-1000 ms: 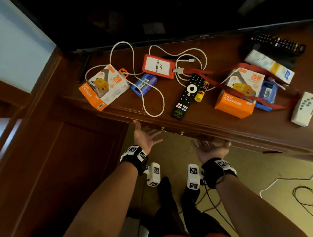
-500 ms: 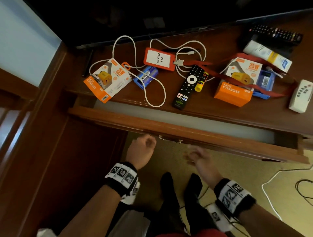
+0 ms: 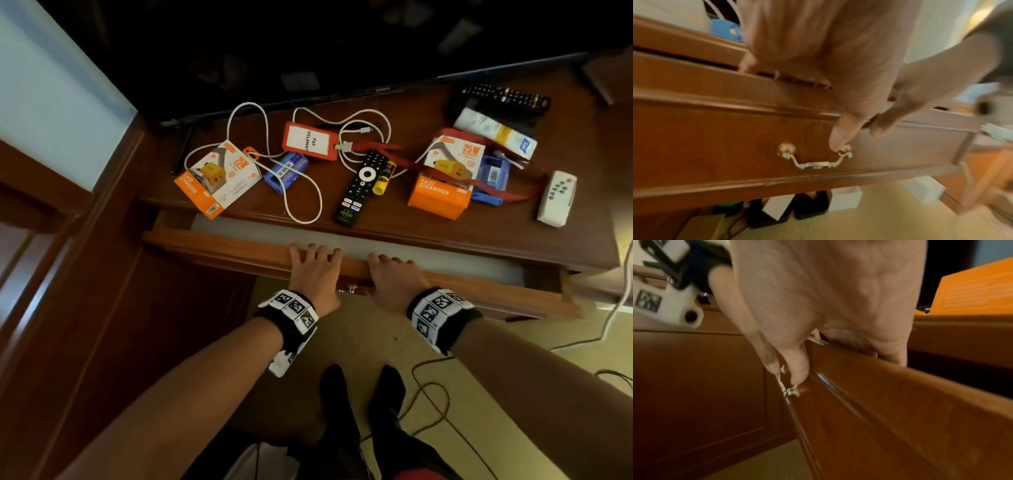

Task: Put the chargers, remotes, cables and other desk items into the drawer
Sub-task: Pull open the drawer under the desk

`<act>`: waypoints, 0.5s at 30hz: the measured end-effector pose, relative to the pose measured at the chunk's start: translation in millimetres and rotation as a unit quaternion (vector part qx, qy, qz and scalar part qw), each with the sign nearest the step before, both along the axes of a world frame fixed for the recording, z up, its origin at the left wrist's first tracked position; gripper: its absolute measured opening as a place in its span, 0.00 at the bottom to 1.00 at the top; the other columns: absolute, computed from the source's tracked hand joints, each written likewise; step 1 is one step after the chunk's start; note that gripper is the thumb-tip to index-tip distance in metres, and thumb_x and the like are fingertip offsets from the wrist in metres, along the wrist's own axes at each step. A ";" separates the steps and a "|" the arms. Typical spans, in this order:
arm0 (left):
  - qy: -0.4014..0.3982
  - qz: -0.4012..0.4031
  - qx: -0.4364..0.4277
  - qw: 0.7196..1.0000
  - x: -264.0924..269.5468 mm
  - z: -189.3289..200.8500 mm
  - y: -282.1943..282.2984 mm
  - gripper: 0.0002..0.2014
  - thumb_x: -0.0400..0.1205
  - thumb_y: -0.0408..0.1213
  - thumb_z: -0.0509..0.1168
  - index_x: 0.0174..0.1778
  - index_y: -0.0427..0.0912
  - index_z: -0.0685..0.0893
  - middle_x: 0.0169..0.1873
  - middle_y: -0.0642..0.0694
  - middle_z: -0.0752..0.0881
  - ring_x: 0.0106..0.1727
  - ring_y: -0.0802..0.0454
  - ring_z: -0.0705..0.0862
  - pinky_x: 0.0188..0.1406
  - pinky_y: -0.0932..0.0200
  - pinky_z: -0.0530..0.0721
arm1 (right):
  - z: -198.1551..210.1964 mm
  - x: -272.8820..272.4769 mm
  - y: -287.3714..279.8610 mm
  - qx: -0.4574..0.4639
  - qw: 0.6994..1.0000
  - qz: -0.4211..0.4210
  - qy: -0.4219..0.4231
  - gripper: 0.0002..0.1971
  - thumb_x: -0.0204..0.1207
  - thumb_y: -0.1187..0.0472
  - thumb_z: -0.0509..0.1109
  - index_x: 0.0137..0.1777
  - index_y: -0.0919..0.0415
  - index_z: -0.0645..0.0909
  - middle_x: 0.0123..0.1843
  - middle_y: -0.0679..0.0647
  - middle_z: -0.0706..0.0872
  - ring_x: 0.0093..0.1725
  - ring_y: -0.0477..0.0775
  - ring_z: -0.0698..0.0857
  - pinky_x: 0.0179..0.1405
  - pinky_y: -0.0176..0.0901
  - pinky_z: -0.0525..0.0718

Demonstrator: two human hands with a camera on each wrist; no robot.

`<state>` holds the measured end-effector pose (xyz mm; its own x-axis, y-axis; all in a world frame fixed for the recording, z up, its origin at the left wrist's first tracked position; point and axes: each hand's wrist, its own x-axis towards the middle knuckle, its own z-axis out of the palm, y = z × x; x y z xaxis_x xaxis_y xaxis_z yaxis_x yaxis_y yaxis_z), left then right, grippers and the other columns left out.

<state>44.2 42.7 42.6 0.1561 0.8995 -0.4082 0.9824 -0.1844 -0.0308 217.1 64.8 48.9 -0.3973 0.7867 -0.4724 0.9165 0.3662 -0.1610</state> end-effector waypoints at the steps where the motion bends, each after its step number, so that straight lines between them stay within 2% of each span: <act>1: -0.009 0.002 0.008 1.000 0.0 -1.6 1.0 0.39 0.75 0.52 0.75 0.80 0.46 0.67 0.74 0.40 0.77 0.78 0.36 0.72 0.80 0.23 0.57 | 1.3 0.4 0.3 0.001 1.000 0.002 0.002 0.27 0.80 0.44 0.68 0.72 0.57 0.67 0.62 0.57 0.85 0.56 0.61 0.87 0.58 0.60 0.84; 4: -0.028 -0.004 0.013 1.000 2.0 -2.1 0.7 0.29 0.79 0.51 0.72 0.74 0.47 0.73 0.68 0.43 0.82 0.71 0.38 0.78 0.77 0.31 0.67 | 5.0 3.3 -1.2 -0.008 1.000 0.017 -0.001 0.25 0.80 0.46 0.69 0.70 0.57 0.69 0.57 0.56 0.87 0.52 0.59 0.87 0.50 0.53 0.85; 7: -0.022 -0.014 0.002 1.000 4.2 1.5 -8.9 0.26 0.80 0.49 0.73 0.72 0.48 0.75 0.64 0.43 0.84 0.68 0.39 0.81 0.72 0.36 0.74 | 8.5 3.5 -11.8 -0.016 0.999 0.038 -0.011 0.24 0.79 0.47 0.70 0.70 0.57 0.70 0.55 0.56 0.87 0.51 0.59 0.88 0.48 0.52 0.85; 10: -0.018 -0.032 -0.021 0.999 2.1 4.5 -25.5 0.24 0.80 0.47 0.73 0.71 0.47 0.76 0.60 0.43 0.85 0.64 0.39 0.83 0.66 0.39 0.78 | 8.9 2.9 -30.5 -0.019 0.998 0.064 -0.011 0.23 0.79 0.47 0.69 0.69 0.57 0.71 0.53 0.56 0.87 0.50 0.59 0.88 0.45 0.51 0.84; 15: -0.044 -0.060 -0.050 0.996 -3.6 4.2 -60.0 0.19 0.80 0.44 0.73 0.65 0.47 0.80 0.52 0.44 0.87 0.55 0.41 0.86 0.56 0.44 0.83 | 8.3 3.1 -67.8 -0.020 0.994 0.106 -0.003 0.20 0.79 0.48 0.68 0.66 0.56 0.74 0.53 0.57 0.87 0.51 0.61 0.87 0.40 0.47 0.75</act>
<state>40.7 -17.3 46.8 0.2996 0.8279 -0.4741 0.9509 -0.2995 0.0781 220.2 -3.0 57.2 -0.5500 0.6658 -0.5042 0.8199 0.5453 -0.1744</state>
